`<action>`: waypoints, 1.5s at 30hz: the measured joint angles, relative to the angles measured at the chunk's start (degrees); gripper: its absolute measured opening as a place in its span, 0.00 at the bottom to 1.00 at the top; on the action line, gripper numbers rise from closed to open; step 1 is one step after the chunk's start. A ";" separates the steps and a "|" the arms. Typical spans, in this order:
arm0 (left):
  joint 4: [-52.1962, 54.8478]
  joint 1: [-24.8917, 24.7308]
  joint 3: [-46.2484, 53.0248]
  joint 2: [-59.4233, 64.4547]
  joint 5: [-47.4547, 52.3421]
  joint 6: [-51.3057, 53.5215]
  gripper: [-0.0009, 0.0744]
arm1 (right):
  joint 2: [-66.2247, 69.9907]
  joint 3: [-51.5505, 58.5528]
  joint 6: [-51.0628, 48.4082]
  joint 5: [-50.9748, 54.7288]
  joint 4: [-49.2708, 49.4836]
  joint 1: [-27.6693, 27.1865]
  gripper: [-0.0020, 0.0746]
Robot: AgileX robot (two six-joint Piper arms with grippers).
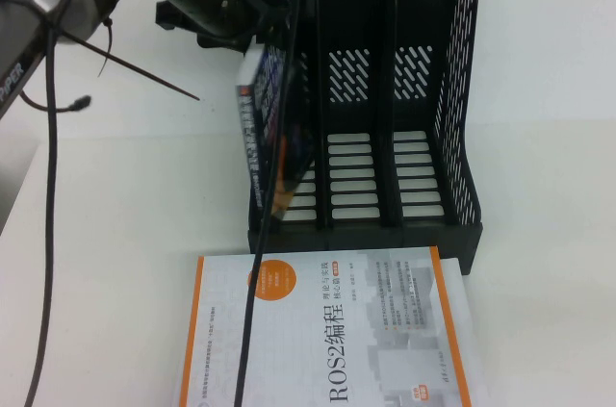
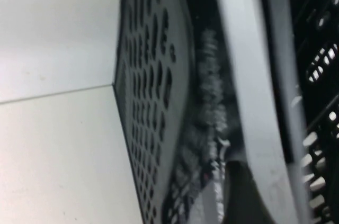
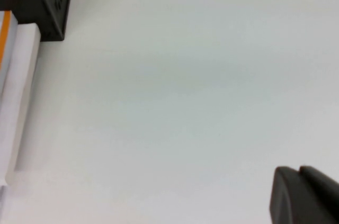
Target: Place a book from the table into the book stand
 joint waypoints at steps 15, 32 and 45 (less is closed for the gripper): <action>2.20 2.29 -0.04 -10.71 0.26 2.37 0.06 | -10.69 3.24 -3.45 -3.76 2.23 0.00 0.03; -36.50 -5.02 46.51 -42.30 -35.40 49.50 0.01 | -22.42 21.69 -2.21 -28.59 8.22 0.00 0.03; -49.79 -7.91 71.51 -55.65 -44.53 66.90 0.01 | -22.42 21.69 3.90 -27.10 8.22 0.00 0.03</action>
